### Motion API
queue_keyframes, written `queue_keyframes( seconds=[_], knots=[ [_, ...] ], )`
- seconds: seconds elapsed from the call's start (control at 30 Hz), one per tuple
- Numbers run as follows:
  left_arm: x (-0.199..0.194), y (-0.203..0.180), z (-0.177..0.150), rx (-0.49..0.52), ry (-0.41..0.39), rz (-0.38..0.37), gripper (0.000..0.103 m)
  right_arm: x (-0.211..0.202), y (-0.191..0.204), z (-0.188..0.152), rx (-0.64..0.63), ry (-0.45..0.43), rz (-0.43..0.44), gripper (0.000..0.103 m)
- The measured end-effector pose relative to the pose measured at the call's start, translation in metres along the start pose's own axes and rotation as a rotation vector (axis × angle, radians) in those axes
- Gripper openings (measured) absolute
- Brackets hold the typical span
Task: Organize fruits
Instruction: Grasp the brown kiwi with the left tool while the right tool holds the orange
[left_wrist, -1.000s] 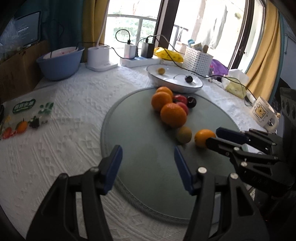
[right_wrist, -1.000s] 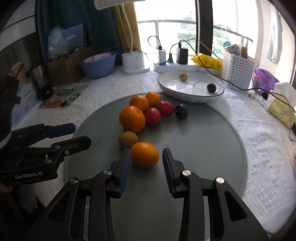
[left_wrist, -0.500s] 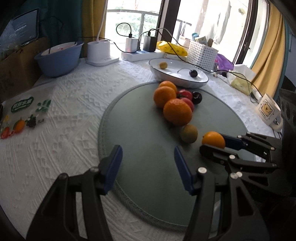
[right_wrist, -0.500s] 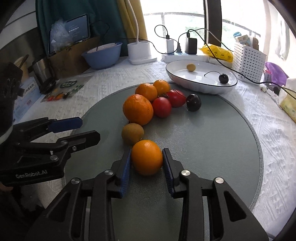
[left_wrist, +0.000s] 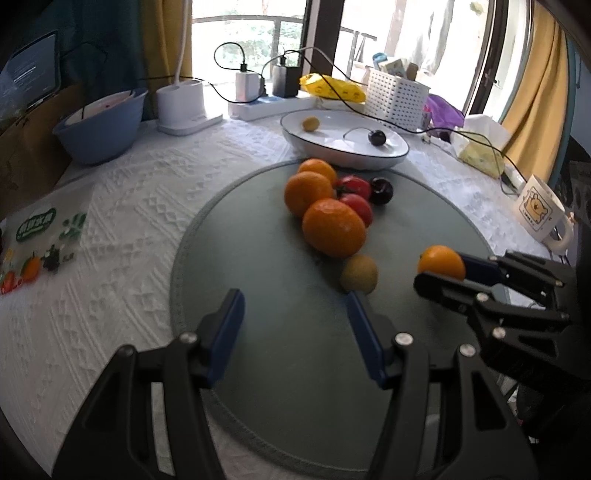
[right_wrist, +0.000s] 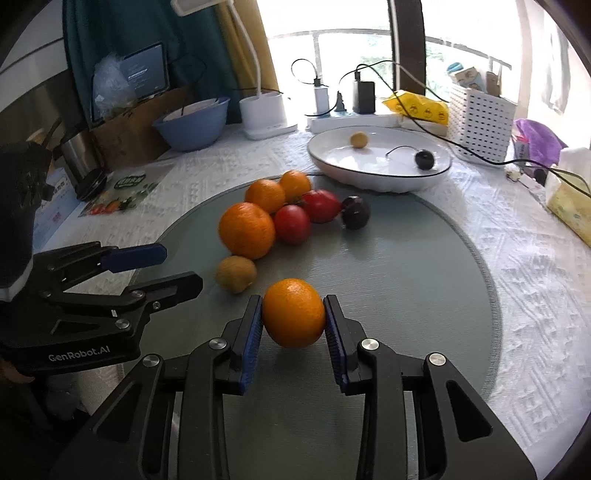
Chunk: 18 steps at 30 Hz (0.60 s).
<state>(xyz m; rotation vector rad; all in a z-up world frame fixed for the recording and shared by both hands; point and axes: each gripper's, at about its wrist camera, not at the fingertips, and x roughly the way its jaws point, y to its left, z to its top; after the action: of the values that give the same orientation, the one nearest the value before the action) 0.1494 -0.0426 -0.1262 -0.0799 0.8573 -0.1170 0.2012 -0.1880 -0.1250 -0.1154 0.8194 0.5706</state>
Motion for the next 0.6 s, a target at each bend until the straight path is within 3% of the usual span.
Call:
queue_keyframes(
  seconds=[0.27, 0.6],
  knots=[
    [0.008, -0.022, 0.008, 0.045, 0.015, -0.034, 0.060, 0.000, -0.020, -0.001, 0.032, 0.007, -0.012, 0.035],
    [0.029, -0.035, 0.016, 0.074, 0.056, -0.004, 0.060, -0.003, -0.038, -0.007, 0.070, 0.007, -0.007, 0.035]
  ],
)
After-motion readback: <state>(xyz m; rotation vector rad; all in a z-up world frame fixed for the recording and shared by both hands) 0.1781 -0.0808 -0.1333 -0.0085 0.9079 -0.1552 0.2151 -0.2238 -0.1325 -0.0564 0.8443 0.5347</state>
